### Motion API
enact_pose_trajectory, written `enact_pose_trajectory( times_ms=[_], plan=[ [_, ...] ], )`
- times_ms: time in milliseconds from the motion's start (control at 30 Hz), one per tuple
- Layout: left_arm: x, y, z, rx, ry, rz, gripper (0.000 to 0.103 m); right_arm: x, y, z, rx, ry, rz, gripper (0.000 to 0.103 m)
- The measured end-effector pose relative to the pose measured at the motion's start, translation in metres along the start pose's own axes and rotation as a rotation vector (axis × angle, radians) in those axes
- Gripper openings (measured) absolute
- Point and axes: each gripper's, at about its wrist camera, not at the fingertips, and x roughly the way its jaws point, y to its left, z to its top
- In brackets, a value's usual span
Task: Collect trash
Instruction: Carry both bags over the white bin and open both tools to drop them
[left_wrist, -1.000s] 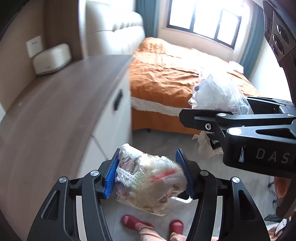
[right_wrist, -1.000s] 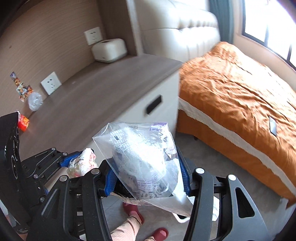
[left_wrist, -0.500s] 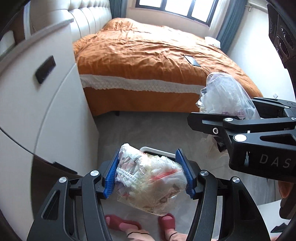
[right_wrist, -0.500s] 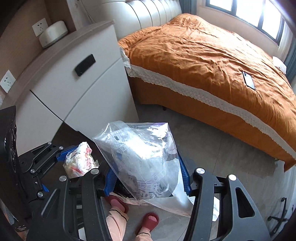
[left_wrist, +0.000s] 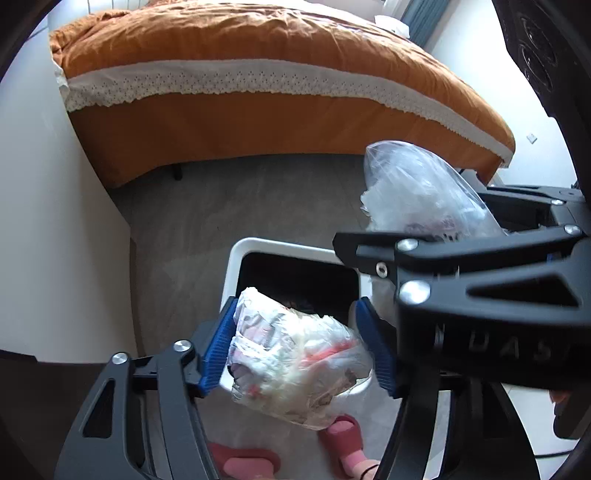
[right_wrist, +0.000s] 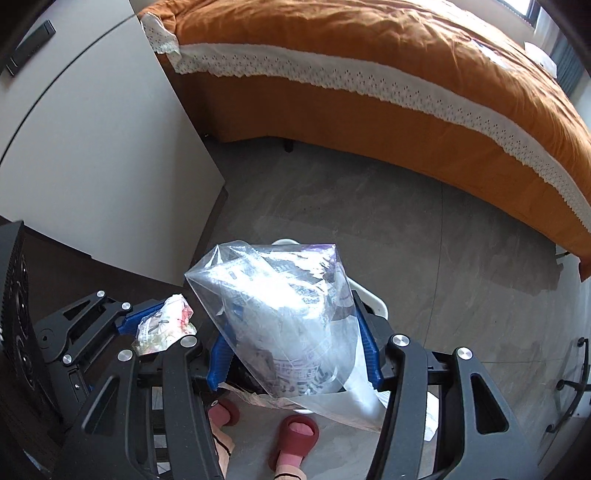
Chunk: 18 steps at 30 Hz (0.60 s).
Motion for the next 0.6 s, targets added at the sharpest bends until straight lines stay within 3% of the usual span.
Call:
enact_pose_trajectory(
  times_ms=[33, 67, 100, 300, 600],
  plan=[
    [0.009, 0.002, -0.002, -0.001, 0.003, -0.016, 0.099, 0.012, -0.002, -0.002, 0.002, 0.022, 0.013, 0.080],
    [0.014, 0.004, -0.002, -0.006, -0.003, -0.025, 0.098, 0.020, -0.004, -0.005, 0.004, 0.027, 0.007, 0.096],
    [0.021, 0.006, -0.002, -0.008, 0.005, -0.029, 0.098, 0.027, -0.006, -0.009, 0.005, 0.020, -0.013, 0.099],
    [0.026, 0.001, -0.006, 0.030, 0.045, -0.012, 0.098, 0.030, -0.018, -0.020, 0.048, 0.062, -0.038, 0.099],
    [-0.050, 0.001, 0.008, -0.013, 0.000, 0.025, 0.098, -0.039, -0.001, -0.007, 0.061, 0.013, -0.026, 0.099]
  ],
)
